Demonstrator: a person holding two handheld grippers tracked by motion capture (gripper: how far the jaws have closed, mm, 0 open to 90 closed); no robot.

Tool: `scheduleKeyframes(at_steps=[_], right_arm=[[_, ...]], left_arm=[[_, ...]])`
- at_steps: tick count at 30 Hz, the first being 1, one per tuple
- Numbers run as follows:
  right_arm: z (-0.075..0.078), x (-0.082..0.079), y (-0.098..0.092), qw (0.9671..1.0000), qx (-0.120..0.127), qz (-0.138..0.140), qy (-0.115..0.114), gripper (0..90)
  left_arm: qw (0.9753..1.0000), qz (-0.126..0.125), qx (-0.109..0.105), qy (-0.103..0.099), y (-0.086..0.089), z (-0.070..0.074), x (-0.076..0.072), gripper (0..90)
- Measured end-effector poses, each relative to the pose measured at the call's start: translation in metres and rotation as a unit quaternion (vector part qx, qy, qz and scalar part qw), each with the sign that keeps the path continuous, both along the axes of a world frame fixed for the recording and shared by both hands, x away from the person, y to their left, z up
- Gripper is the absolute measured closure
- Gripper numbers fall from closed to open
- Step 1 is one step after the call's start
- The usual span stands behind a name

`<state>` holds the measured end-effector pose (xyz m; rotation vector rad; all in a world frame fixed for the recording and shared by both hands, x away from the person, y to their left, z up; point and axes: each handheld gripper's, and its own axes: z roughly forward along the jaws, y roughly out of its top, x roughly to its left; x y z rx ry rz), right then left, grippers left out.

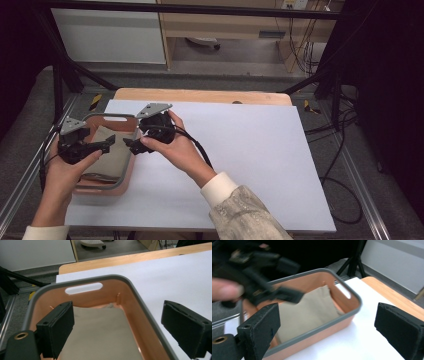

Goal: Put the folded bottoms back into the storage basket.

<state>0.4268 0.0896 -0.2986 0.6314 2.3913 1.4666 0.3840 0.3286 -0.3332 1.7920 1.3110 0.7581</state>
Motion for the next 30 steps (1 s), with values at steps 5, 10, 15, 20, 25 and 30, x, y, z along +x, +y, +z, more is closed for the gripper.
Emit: scheduleKeyframes(at_steps=[5,10,15,20,25,30], right_arm=[[0.003,0.012,-0.011,0.9996,0.009,-0.027,-0.003,7.1],[0.008,0.020,-0.023,0.9986,0.026,-0.045,-0.004,7.6],[0.010,0.025,-0.036,0.9982,0.018,-0.056,-0.009,8.1],[0.013,0.030,-0.053,0.9971,0.020,-0.073,-0.011,7.4],[0.017,0.034,-0.074,0.9960,0.022,-0.086,-0.014,6.8],[0.017,0.038,-0.094,0.9945,0.022,-0.102,-0.013,7.2]], left_arm=[[0.9999,-0.014,-0.008,-0.003,-0.011,-0.011,-0.017,10.2],[0.9995,-0.025,-0.017,-0.011,-0.020,-0.012,-0.028,9.8],[0.9985,-0.044,-0.030,-0.015,-0.030,-0.014,-0.037,8.8],[0.9975,-0.058,-0.036,-0.017,-0.036,-0.019,-0.042,8.8],[0.9975,-0.053,-0.042,-0.020,-0.036,-0.021,-0.042,8.8],[0.9976,-0.051,-0.041,-0.021,-0.033,-0.022,-0.044,8.8]])
